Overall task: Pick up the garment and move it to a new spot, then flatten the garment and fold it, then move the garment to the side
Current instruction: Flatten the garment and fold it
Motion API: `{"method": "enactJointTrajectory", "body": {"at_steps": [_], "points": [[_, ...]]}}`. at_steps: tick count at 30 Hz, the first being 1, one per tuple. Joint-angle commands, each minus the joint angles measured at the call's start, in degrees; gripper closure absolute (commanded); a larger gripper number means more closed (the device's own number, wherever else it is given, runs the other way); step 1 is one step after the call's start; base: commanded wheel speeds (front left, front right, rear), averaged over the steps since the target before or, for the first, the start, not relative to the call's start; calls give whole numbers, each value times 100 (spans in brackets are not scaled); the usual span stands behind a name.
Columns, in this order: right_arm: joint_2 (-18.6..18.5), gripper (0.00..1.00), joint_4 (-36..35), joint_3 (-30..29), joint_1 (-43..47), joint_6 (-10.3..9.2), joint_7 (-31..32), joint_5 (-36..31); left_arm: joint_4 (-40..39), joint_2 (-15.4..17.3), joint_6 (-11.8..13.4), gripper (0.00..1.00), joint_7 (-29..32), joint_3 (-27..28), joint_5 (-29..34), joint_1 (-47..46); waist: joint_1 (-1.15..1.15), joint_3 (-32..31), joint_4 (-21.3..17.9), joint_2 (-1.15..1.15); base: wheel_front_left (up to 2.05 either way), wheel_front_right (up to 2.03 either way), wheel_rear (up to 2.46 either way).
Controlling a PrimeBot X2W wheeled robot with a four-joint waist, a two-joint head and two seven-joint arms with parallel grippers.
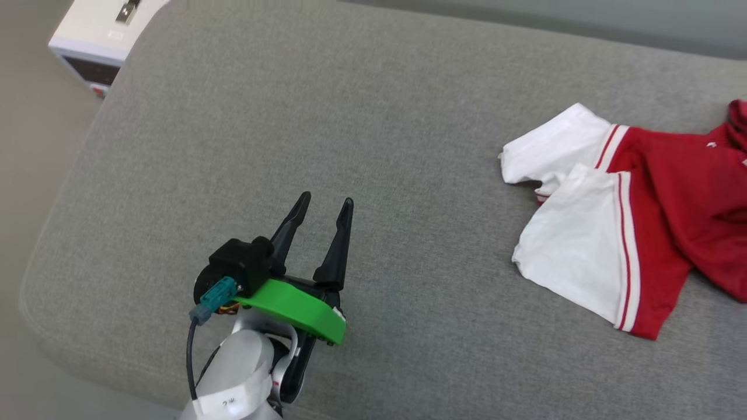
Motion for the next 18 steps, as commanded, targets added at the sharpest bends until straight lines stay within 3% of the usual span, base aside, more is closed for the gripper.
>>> {"method": "enactJointTrajectory", "body": {"at_steps": [1, 9, 18], "points": [[170, 0, -191, -41, 113, -4, -384, 139, -8, 73, -16, 0, -34, 76, -8, 128, 0, -515, -348, 0, 0, 0, 0], [786, 0, -1107, -404, 1112, -4, -1425, 235, -29, 198, -16, 0, -34, 240, 0, 463, 0, -1059, -709, 0, 0, 0, 0], [1730, 0, -2378, -1298, 2782, -4, -1827, -226, -62, 245, -16, 0, -34, 205, -69, 715, 0, -1318, -967, 0, 0, 0, 0]]}}
